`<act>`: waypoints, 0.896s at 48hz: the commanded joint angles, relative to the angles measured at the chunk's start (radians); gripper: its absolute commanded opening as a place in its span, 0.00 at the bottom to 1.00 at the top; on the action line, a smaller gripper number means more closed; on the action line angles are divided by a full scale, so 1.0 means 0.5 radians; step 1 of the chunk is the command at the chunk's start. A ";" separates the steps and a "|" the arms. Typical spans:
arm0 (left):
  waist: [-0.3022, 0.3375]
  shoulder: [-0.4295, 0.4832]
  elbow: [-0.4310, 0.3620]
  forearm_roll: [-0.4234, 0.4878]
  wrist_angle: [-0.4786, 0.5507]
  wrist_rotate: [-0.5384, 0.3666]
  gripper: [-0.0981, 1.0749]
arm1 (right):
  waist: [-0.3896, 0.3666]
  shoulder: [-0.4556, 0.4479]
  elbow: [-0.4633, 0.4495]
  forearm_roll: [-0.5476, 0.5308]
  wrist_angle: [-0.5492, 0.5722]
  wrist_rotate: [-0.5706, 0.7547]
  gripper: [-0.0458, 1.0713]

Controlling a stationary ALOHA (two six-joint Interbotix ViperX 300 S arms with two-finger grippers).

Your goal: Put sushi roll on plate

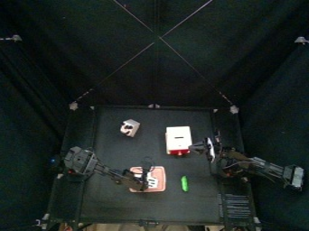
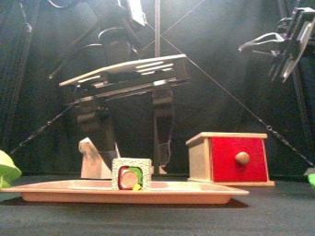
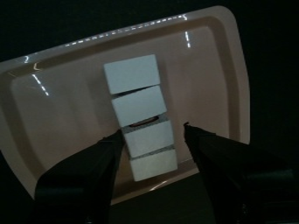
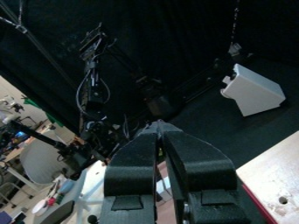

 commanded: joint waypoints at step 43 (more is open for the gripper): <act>-0.003 -0.282 0.074 0.080 0.114 0.101 0.86 | 0.003 0.015 -0.018 0.006 -0.009 -0.006 0.46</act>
